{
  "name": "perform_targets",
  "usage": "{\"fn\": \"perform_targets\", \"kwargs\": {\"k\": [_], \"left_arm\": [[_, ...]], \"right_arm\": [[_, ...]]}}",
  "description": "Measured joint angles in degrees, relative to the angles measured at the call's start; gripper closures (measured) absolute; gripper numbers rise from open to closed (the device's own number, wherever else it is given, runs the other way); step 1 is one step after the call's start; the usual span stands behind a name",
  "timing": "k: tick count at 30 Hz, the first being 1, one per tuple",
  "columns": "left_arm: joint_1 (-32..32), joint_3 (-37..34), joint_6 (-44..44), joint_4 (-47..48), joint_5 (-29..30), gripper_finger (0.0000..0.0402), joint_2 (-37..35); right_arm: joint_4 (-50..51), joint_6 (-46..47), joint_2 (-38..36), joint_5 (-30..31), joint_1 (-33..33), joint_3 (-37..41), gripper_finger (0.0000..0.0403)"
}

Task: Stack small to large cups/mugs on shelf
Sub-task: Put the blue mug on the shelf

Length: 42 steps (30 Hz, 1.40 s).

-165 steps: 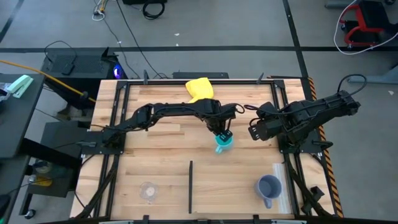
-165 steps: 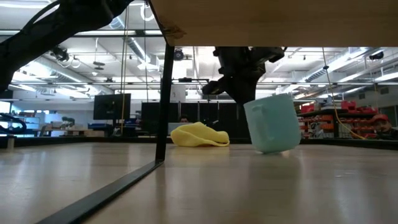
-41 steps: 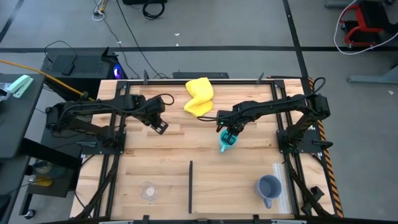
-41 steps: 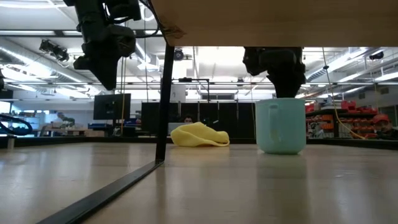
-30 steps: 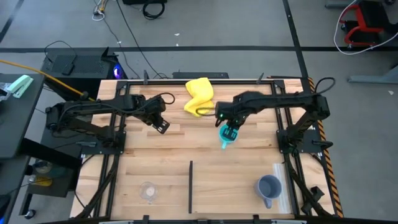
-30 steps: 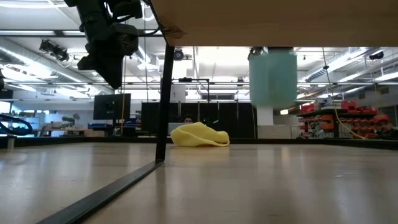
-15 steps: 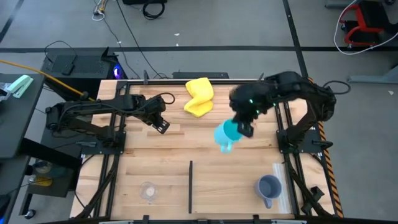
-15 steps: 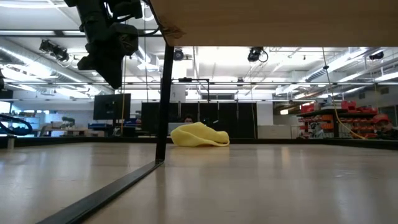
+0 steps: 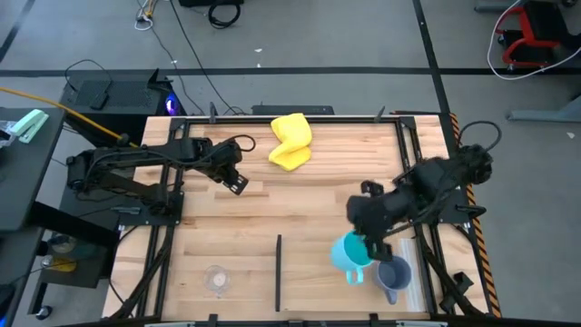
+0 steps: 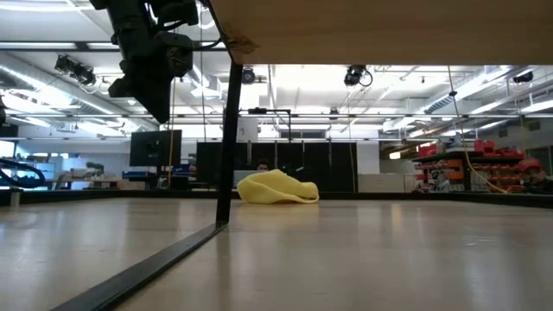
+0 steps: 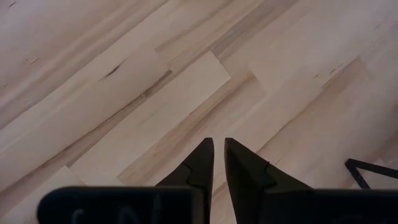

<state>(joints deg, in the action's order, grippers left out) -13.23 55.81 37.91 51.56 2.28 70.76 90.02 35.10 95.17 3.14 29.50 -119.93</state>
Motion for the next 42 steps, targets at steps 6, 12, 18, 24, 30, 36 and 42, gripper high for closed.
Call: {"fn": "perform_targets", "kwargs": {"k": [6, 12, 18, 24, 30, 36, 42], "left_arm": [[-0.49, 0.0, 0.45, -0.22, 0.02, 0.0362, 0.0], [-0.49, 0.0, 0.46, -0.24, 0.02, 0.0362, 0.0], [-0.49, 0.0, 0.44, -0.28, 0.02, 0.037, 0.0], [-0.49, 0.0, 0.42, -0.3, 0.02, 0.0369, 0.0], [-0.49, 0.0, 0.42, -0.32, 0.04, 0.0367, 0.0], [-0.49, 0.0, 0.39, -0.36, 0.04, 0.0376, 0.0], [-0.49, 0.0, 0.37, -0.36, 0.04, 0.0376, 0.07]], "right_arm": [[-0.01, -1.59, 6.61, -3.01, 1.35, 0.36, 0.0398], [-0.02, 1.93, 9.79, -3.78, 1.41, 0.36, 0.0398], [-0.02, 6.05, 10.24, -2.54, 1.87, 0.36, 0.0398], [-0.01, 7.38, 10.29, -0.52, 1.86, 0.36, 0.0398], [-0.01, 7.31, 12.1, -0.68, 2.54, 0.32, 0.0398], [-0.01, 7.49, 12.75, -0.91, 2.97, 0.32, 0.0398], [-0.01, 8.95, 12.75, -1.06, 3.08, 0.32, 0.0398]]}}
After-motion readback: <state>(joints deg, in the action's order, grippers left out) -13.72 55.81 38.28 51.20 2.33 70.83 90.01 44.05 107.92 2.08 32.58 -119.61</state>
